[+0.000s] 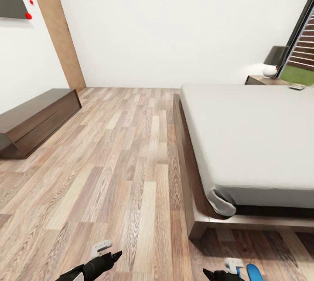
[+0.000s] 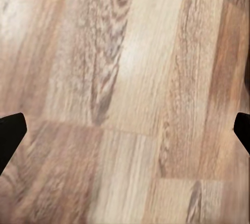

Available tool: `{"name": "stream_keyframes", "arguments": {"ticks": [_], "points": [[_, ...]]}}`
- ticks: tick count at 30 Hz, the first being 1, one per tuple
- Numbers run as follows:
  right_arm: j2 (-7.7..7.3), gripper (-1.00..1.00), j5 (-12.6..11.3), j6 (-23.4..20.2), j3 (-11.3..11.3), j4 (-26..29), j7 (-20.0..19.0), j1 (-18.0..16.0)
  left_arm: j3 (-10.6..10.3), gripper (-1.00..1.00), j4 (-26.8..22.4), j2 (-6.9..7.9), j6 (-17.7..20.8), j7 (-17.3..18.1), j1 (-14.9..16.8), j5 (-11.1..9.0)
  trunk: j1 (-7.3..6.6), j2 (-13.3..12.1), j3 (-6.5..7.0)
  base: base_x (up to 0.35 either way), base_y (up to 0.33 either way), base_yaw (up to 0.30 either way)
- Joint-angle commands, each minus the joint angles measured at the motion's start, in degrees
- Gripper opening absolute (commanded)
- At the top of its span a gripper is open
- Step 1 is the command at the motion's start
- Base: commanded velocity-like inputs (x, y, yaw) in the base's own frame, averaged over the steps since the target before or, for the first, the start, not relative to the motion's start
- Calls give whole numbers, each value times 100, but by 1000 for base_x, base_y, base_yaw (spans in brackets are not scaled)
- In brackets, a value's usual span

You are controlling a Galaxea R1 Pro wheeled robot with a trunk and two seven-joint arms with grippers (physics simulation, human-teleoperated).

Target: In the bedroom, move the book from the bed onto either nightstand, and place the two sandals side by side next to the bed.

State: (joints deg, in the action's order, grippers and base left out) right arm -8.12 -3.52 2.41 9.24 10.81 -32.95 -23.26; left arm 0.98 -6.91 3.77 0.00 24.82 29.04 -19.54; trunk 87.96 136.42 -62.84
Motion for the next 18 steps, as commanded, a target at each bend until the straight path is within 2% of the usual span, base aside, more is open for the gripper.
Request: {"name": "stream_keyframes", "arguments": {"ticks": [1, 10, 14, 18], "points": [[1, 100, -35, 5, 7, -9, -24, -3, 8, 100, 5, 1, 0, 20, 2, -15, -24, -40, 14, 0, 0, 0], [18, 100, -30, 5, 7, -9, -18, -3, 1, 100, 13, -6, 0, 15, 3, -15, -221, -401, 176, 0, 0, 0], [30, 100, -27, 5, 7, -9, -18, -3, 4, 100, 44, -69, -16, 9, 2, -20, -309, -561, 247, 0, 0, 0], [30, 100, -27, 5, 7, -9, -18, -4, 6, 100, 241, -111, -420, 11, -1, -23, -397, -722, 319, 0, 0, 0]]}}
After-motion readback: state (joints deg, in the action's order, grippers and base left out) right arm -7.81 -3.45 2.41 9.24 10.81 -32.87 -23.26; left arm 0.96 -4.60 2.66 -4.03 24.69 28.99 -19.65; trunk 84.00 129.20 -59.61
